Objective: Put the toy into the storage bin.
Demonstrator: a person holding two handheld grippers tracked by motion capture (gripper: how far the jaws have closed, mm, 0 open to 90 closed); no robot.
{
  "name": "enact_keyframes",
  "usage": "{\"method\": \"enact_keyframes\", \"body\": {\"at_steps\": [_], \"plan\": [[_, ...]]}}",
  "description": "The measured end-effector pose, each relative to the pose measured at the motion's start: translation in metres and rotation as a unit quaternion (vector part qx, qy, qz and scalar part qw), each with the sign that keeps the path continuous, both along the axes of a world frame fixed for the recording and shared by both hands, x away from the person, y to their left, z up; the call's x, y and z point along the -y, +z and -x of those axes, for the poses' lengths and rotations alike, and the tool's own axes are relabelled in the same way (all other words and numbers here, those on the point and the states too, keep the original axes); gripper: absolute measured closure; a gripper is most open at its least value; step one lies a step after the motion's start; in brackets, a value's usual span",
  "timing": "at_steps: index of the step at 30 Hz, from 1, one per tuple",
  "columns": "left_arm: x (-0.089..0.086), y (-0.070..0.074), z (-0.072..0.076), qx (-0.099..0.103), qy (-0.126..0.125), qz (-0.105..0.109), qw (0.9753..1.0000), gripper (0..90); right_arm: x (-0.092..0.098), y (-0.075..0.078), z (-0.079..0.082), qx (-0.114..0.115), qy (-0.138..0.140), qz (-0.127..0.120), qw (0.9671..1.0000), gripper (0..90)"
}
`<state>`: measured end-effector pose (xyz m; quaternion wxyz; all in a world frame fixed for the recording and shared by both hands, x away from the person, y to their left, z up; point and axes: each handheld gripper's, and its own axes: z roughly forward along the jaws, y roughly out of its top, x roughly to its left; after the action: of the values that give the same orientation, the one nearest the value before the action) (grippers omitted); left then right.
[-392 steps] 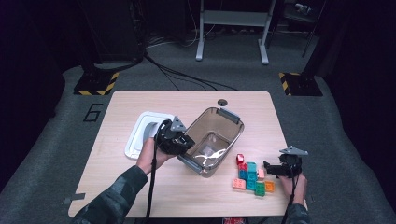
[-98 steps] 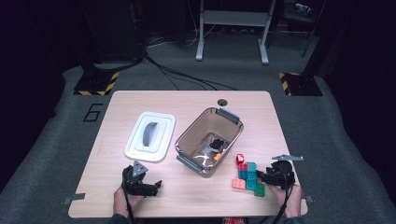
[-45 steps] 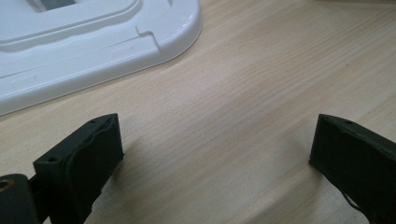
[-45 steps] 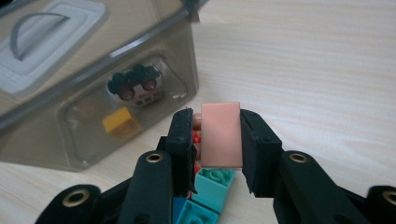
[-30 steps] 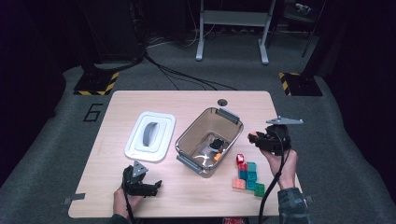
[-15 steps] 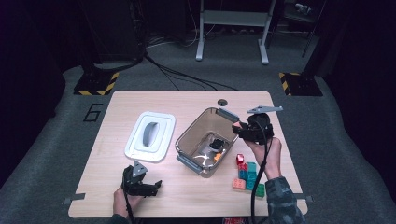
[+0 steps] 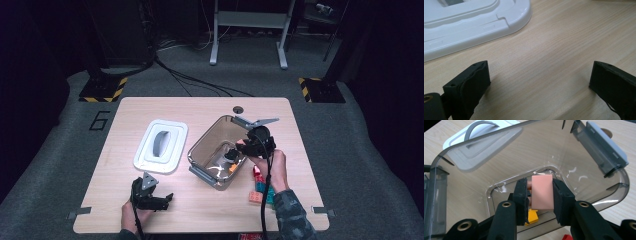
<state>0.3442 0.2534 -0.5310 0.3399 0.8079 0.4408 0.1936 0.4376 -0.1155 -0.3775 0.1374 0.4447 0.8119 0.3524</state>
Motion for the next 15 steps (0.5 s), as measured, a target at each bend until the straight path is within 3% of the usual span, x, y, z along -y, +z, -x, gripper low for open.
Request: {"method": "enact_keyframes", "body": {"at_steps": [15], "plan": [[0.0, 0.0, 0.0, 0.0, 0.0, 0.0, 1.0, 2.9, 0.001, -0.0066, 0.0068, -0.004, -0.002, 0.009, 0.9999, 65.8]]}}
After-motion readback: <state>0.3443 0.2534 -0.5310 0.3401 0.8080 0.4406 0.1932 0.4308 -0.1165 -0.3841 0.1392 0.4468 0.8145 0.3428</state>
